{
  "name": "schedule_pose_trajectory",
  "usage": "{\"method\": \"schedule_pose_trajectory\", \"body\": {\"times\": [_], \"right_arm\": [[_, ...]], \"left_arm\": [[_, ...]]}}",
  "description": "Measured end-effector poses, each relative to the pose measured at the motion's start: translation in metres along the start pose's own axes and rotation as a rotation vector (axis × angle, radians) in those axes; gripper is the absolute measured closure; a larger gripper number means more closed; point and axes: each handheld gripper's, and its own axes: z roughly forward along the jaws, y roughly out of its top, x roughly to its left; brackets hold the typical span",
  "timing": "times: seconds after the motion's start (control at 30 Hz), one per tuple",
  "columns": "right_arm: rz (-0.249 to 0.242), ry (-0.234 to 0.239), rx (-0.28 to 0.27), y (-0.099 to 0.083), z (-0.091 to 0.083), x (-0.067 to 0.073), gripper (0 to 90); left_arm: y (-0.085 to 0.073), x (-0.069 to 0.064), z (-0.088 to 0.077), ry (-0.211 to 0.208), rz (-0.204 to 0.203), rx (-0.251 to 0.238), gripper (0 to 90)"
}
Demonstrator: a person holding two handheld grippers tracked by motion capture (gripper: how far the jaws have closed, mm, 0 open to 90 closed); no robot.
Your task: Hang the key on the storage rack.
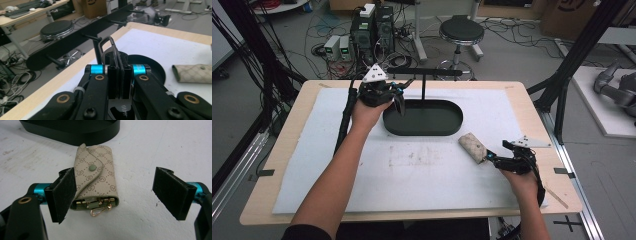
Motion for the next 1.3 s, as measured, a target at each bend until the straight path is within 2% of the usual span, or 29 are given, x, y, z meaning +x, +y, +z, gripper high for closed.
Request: {"method": "schedule_pose_trajectory", "body": {"times": [0.13, 0.27, 0.57, 1.03, 1.13, 1.2, 1.3], "right_arm": [[0.009, -0.004, 0.0, -0.001, -0.001, -0.002, 19.7], [0.012, -0.006, 0.001, -0.002, -0.001, -0.004, 19.7], [0.01, -0.004, 0.003, -0.002, 0.0, -0.004, 19.7], [0.01, -0.002, 0.006, -0.002, 0.0, -0.003, 19.7], [0.012, -0.002, 0.005, -0.002, 0.0, -0.003, 19.7], [0.013, -0.003, 0.006, -0.002, 0.0, -0.004, 19.7], [0.013, -0.003, 0.007, -0.002, 0.0, -0.004, 19.7]], "left_arm": [[0.005, 0.001, 0.007, 0.009, 0.01, 0.001, 87.8], [0.008, 0.0, 0.016, 0.011, 0.024, 0.025, 87.8], [0.004, -0.005, 0.036, 0.004, 0.038, 0.078, 87.8], [-0.002, -0.002, 0.055, -0.004, 0.019, 0.115, 86.9], [-0.004, -0.002, 0.055, -0.014, 0.002, 0.112, 83.8], [-0.007, -0.002, 0.054, -0.039, -0.021, 0.116, 78.2], [-0.012, -0.002, 0.051, -0.049, -0.03, 0.123, 73.3]]}}
